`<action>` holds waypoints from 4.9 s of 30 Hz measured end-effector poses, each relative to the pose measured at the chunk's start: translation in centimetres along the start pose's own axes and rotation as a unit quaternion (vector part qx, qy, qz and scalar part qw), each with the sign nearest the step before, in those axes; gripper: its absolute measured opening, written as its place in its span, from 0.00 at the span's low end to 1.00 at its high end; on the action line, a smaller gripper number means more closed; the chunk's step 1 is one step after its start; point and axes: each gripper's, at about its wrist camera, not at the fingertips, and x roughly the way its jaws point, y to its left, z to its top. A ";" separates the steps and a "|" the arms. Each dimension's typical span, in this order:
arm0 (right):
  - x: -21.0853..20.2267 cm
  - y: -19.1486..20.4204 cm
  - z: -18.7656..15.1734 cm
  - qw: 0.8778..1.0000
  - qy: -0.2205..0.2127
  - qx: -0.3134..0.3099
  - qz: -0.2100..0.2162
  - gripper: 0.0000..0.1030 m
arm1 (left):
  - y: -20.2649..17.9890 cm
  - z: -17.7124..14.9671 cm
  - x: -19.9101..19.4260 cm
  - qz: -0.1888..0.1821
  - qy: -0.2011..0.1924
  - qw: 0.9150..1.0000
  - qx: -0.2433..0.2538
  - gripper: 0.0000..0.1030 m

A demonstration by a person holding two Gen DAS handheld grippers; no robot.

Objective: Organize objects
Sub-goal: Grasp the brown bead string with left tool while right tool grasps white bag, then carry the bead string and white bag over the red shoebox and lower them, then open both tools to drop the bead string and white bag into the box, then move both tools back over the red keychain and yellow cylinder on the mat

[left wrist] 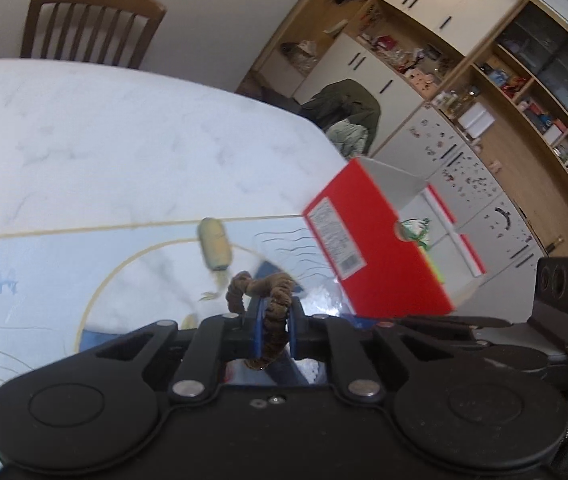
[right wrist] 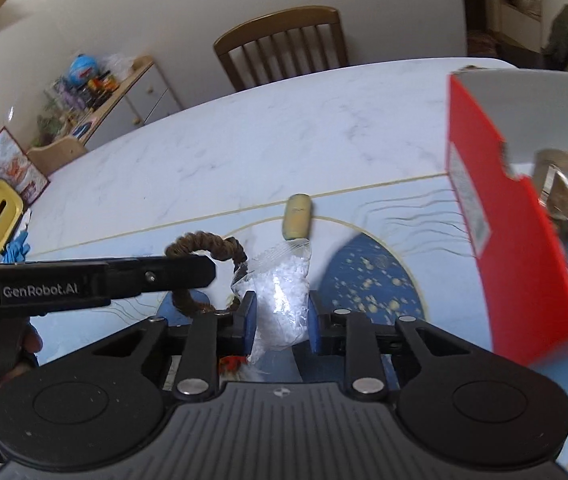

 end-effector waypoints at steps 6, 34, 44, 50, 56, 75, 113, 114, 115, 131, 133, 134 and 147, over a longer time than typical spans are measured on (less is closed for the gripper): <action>-3.7 0.1 -1.7 0.999 -0.006 0.013 -0.032 0.23 | -1.8 0.0 -0.8 0.003 0.008 1.000 0.015 0.08; -19.6 -9.8 -1.0 0.984 -0.079 0.039 -0.157 0.23 | -15.5 2.0 0.1 0.002 0.029 0.992 0.121 0.08; -18.7 -16.6 2.2 0.985 -0.077 0.022 -0.150 0.24 | -20.8 3.3 5.5 0.025 0.038 0.990 0.133 0.08; -17.5 -20.5 3.9 0.986 -0.071 0.016 -0.149 0.23 | -22.9 3.6 8.9 0.046 0.045 0.989 0.134 0.08; -15.4 -23.5 5.1 0.988 -0.058 0.010 -0.141 0.24 | -24.1 3.6 12.1 0.075 0.056 0.986 0.138 0.08; -8.9 -27.6 5.8 0.994 -0.009 -0.025 -0.110 0.24 | -23.7 2.1 20.1 0.161 0.119 0.970 0.137 0.08; -11.4 -28.5 5.2 0.994 0.009 -0.057 -0.089 0.47 | -25.1 2.3 21.1 0.168 0.131 0.972 0.101 0.65; -11.7 -28.4 5.2 0.994 0.007 -0.057 -0.088 0.47 | -25.4 2.3 20.8 0.168 0.128 0.972 0.105 0.70; -12.0 -28.4 5.2 0.994 0.003 -0.058 -0.087 0.47 | -25.7 2.2 20.6 0.168 0.123 0.972 0.109 0.72; -17.3 -25.8 4.1 0.996 -0.058 -0.049 -0.052 0.66 | -27.2 1.4 14.5 0.148 0.047 0.978 0.140 0.87; -17.8 -25.3 3.7 0.996 -0.064 -0.046 -0.049 0.70 | -27.0 1.2 13.6 0.144 0.039 0.979 0.139 0.89; -18.0 -25.0 3.5 0.996 -0.066 -0.044 -0.049 0.72 | -26.8 1.1 13.2 0.143 0.036 0.979 0.139 0.91; -21.0 -19.4 1.2 0.992 -0.107 -0.033 -0.059 0.81 | -24.3 0.6 6.7 0.125 -0.002 0.983 0.138 0.99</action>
